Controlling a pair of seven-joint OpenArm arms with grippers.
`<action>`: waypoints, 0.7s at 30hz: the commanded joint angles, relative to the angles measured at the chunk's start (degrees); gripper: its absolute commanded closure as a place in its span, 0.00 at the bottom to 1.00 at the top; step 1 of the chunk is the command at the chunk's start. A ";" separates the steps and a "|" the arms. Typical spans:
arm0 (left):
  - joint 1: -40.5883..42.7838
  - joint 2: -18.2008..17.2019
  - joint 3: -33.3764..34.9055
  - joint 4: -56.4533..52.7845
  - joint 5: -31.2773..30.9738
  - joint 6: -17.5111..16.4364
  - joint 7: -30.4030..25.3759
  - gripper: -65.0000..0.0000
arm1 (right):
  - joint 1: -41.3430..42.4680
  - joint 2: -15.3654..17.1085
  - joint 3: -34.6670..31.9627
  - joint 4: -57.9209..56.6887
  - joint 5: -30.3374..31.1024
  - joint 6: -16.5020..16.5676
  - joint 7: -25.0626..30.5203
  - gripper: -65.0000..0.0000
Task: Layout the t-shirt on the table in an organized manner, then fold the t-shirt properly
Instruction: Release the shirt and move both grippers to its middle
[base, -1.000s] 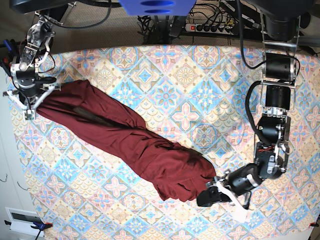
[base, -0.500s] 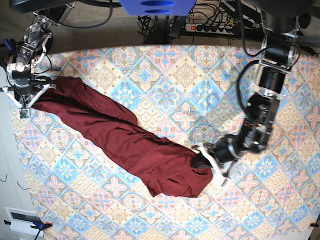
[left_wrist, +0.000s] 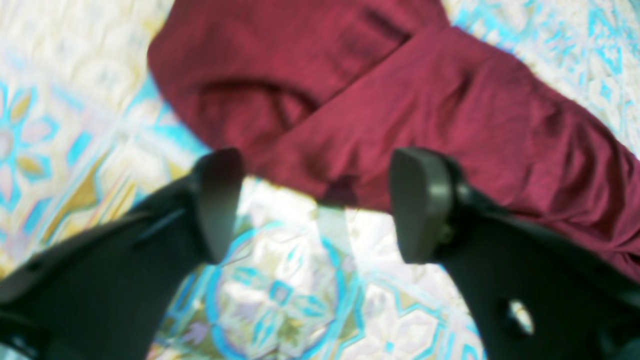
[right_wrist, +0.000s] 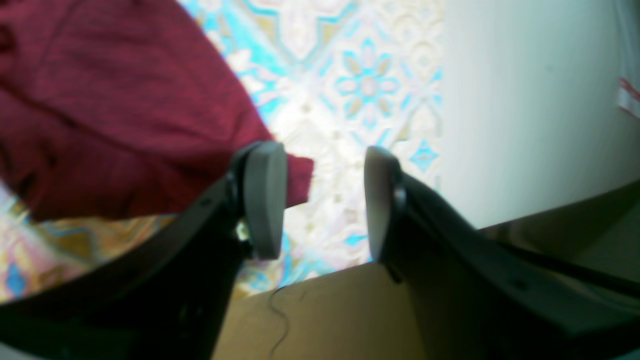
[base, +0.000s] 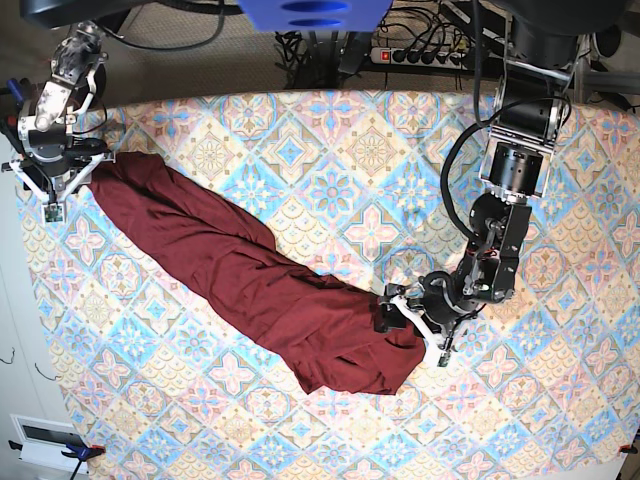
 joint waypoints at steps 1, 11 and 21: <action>-1.45 -0.42 -0.32 0.85 0.13 -0.22 -0.80 0.25 | 2.00 2.20 -2.21 0.83 0.58 -0.09 3.23 0.61; 3.21 0.55 -0.67 0.85 -0.31 -0.22 -0.89 0.25 | 23.45 5.89 -24.89 -14.82 0.49 -0.09 5.95 0.61; 5.41 3.10 -0.67 1.03 -0.49 -0.22 -0.80 0.25 | 32.24 5.63 -31.66 -32.32 0.67 -0.09 12.11 0.61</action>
